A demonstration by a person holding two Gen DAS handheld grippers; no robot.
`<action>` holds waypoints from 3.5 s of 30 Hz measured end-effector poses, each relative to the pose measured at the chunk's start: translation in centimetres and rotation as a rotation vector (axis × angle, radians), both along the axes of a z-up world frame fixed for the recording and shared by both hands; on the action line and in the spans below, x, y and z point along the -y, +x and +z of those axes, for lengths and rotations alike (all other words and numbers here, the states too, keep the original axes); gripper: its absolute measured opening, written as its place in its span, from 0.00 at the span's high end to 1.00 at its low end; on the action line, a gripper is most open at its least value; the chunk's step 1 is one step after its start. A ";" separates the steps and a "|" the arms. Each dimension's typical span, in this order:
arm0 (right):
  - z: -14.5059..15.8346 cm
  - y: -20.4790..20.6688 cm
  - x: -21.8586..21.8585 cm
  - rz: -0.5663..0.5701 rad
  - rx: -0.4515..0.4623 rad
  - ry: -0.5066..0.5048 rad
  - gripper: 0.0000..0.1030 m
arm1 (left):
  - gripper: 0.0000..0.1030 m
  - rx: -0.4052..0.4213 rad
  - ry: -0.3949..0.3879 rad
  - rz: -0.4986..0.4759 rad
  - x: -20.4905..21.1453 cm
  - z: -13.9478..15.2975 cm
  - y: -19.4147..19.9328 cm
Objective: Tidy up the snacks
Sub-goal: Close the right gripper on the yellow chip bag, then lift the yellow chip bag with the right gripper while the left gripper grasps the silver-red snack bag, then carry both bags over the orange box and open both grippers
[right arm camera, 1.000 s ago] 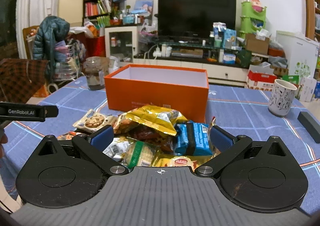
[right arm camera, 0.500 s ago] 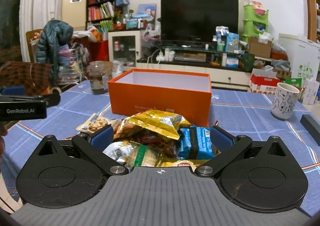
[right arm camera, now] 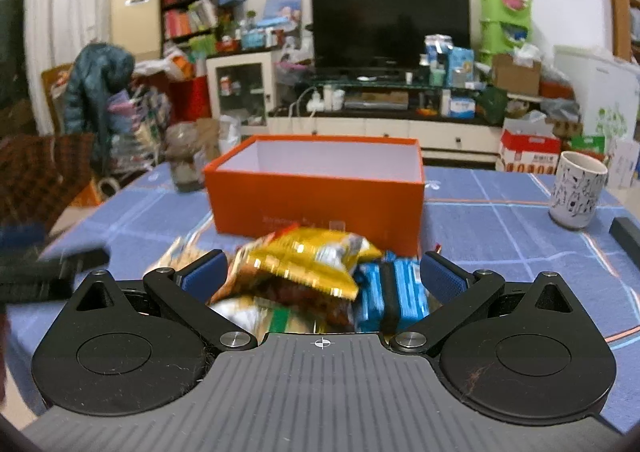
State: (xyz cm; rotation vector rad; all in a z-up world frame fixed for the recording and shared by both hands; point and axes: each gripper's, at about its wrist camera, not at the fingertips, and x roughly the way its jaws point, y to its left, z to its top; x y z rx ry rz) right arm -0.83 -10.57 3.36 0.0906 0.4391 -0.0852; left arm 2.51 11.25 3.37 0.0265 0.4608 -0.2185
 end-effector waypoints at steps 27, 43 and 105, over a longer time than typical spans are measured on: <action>-5.6 12.2 0.0 -0.153 -0.301 0.137 0.35 | 0.01 -0.260 -0.069 -0.039 2.0 -4.4 2.3; -6.0 12.0 0.4 -0.083 -0.326 0.109 0.43 | 0.01 -0.416 -0.073 0.081 1.8 -6.9 5.6; -1.7 6.1 -0.3 0.140 -0.097 -0.047 0.61 | 0.38 -0.006 0.059 0.046 -0.1 0.2 -0.4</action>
